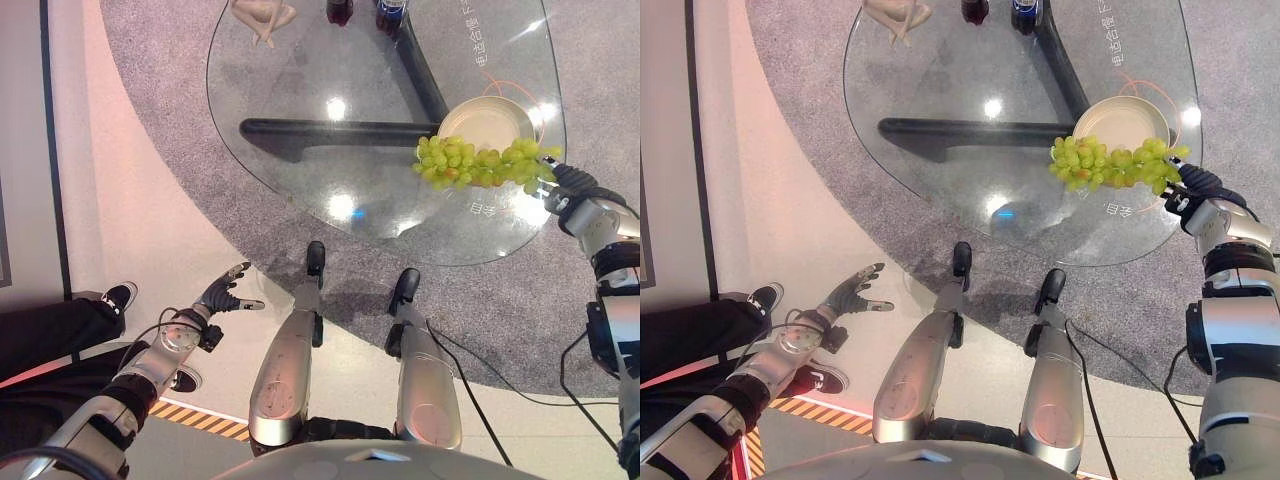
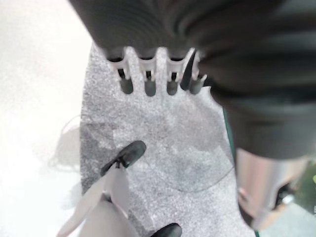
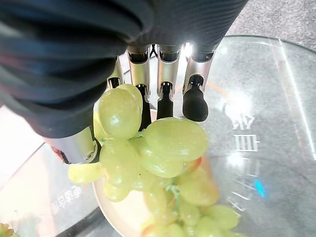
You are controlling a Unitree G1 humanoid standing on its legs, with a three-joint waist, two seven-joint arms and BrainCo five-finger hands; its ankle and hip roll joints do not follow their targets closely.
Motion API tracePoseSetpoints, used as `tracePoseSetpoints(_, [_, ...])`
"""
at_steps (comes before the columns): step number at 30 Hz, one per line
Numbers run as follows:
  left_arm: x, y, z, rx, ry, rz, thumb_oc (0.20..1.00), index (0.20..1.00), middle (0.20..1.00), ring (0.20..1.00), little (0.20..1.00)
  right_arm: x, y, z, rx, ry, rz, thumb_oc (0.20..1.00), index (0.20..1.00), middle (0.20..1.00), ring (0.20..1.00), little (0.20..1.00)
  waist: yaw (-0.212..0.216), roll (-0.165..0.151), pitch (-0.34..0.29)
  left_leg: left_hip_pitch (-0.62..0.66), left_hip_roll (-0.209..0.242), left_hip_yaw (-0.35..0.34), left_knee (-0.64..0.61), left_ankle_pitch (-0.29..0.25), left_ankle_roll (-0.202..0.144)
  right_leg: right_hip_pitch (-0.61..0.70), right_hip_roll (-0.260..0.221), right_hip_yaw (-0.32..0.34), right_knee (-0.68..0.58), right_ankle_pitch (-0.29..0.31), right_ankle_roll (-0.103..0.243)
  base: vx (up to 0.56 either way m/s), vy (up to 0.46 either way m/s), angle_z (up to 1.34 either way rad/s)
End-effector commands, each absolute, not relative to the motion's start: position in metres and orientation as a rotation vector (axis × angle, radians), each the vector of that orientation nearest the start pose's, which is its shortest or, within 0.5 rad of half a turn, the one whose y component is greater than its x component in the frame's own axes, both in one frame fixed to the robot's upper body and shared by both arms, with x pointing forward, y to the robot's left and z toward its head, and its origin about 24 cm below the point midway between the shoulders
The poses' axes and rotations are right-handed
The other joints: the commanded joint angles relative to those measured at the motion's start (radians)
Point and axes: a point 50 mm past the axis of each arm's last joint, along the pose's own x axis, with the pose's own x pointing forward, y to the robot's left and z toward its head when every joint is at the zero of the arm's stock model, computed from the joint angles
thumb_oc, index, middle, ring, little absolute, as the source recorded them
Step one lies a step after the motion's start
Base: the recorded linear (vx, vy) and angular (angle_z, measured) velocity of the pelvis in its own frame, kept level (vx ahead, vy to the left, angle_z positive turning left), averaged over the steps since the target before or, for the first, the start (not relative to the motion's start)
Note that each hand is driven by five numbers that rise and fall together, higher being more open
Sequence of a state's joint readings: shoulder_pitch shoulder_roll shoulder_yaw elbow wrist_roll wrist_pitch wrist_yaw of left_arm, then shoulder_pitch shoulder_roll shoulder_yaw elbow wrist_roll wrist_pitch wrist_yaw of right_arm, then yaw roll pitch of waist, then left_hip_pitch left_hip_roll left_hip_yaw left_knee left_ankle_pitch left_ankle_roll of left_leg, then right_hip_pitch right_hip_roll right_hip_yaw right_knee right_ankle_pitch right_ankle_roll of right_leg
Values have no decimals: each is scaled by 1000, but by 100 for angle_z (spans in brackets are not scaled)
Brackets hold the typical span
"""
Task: Pick up fruits into the plate
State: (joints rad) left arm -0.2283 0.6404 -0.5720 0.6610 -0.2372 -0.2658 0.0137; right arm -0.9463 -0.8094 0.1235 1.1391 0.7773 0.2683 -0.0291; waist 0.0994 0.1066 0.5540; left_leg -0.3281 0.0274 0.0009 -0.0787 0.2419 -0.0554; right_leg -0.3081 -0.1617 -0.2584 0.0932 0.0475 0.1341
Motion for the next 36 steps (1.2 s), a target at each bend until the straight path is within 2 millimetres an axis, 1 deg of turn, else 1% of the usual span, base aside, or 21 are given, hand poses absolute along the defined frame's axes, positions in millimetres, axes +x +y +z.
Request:
tracePoseSetpoints(1, [255,221,-36,515,327,-295,1000,1000,1000,1000,1000,351,-378,207,130,102,-524,366,366,366,366,366,-1,10,-34,7,-57,23,106,-180,35,-62,52,-13,92,-38,-61,0,0,0])
tracePoseSetpoints(2, [254,220,-37,514,329,-297,1000,1000,1000,1000,1000,353,-376,210,128,85,-522,464,464,464,464,464,-1,11,-34,8,-57,23,106,-180,34,-62,51,-14,93,-38,-61,0,0,0])
tracePoseSetpoints(3, [254,220,-38,513,330,-299,1000,1000,1000,1000,1000,354,-374,213,125,77,-523,507,507,507,507,507,-1,12,-34,9,-58,24,106,-181,35,-63,50,-14,95,-39,-60,0,0,0])
tracePoseSetpoints(4, [253,220,-38,511,331,-300,1000,1000,1000,1000,1000,356,-373,216,115,66,-527,696,696,696,696,696,-1,12,-34,9,-59,24,106,-181,35,-64,49,-14,95,-38,-60,0,0,0])
tracePoseSetpoints(5, [253,220,-38,511,332,-300,1000,1000,1000,1000,1000,356,-373,217,113,61,-528,834,834,834,834,834,-1,13,-34,10,-59,24,106,-181,35,-64,49,-14,95,-38,-60,0,0,0])
tracePoseSetpoints(6, [253,219,-38,510,332,-302,1000,1000,1000,1000,1000,356,-372,219,110,44,-530,1000,1000,1000,1000,1000,0,14,-34,8,-59,24,107,-181,36,-65,48,-15,96,-38,-60,6,35,1])
tracePoseSetpoints(7, [252,218,-39,506,334,-304,1000,1000,1000,1000,1000,359,-369,226,95,12,-534,1000,1000,1000,1000,1000,1,16,-34,10,-61,24,106,-180,36,-64,47,-14,97,-40,-60,7,42,1])
tracePoseSetpoints(10, [251,216,-41,500,336,-305,1000,1000,1000,1000,1000,361,-364,236,54,-41,-527,1000,1000,1000,1000,1000,0,19,-34,11,-61,26,105,-181,35,-62,46,-14,96,-41,-60,6,43,0])
tracePoseSetpoints(16, [249,214,-43,488,341,-305,1000,1000,1000,1000,1000,367,-349,249,-22,-113,-464,1000,1000,1000,1000,1000,-4,20,-34,17,-63,30,106,-183,35,-62,42,-13,99,-42,-59,2,23,0])
tracePoseSetpoints(21, [249,214,-44,483,342,-305,1000,1000,1000,1000,1000,368,-345,251,-44,-122,-442,1000,1000,1000,1000,1000,-6,18,-34,24,-62,34,103,-183,35,-58,41,-13,99,-42,-58,0,0,0])
tracePoseSetpoints(25, [249,212,-44,478,340,-310,1000,1000,1000,1000,1000,369,-343,250,-52,-128,-438,1000,1000,1000,1000,1000,-8,16,-34,35,-61,37,100,-185,34,-47,41,-14,95,-42,-59,0,0,0])
tracePoseSetpoints(29, [248,212,-46,467,345,-302,1000,1000,1000,1000,1000,368,-341,249,-55,-184,-411,1000,1000,1000,1000,1000,-10,7,-34,49,-58,39,98,-189,34,-31,43,-17,88,-43,-59,-22,-1,-2])
tracePoseSetpoints(31, [248,214,-48,434,359,-287,1000,1000,1000,1000,1000,369,-335,241,-56,-221,-387,1000,1000,1000,1000,1000,-14,-3,-34,66,-56,41,101,-195,32,-13,44,-19,86,-43,-58,0,0,0])
tracePoseSetpoints(33, [248,214,-50,408,372,-274,1000,1000,1000,1000,1000,368,-331,226,-49,-228,-372,1000,1000,1000,1000,1000,-20,-12,-34,84,-54,43,101,-199,33,6,45,-19,81,-42,-57,0,0,0])
tracePoseSetpoints(34, [249,214,-51,388,382,-268,1000,1000,1000,1000,1000,367,-329,215,-33,-223,-360,1000,1000,1000,1000,1000,-25,-18,-34,98,-53,45,100,-201,33,19,46,-18,76,-41,-57,-27,-6,3])
tracePoseSetpoints(36, [248,215,-55,355,408,-258,1000,1000,1000,1000,1000,362,-322,181,2,-197,-335,1000,1000,1000,1000,1000,-34,-30,-34,134,-47,54,99,-207,32,57,44,-16,64,-38,-54,-15,-2,1])
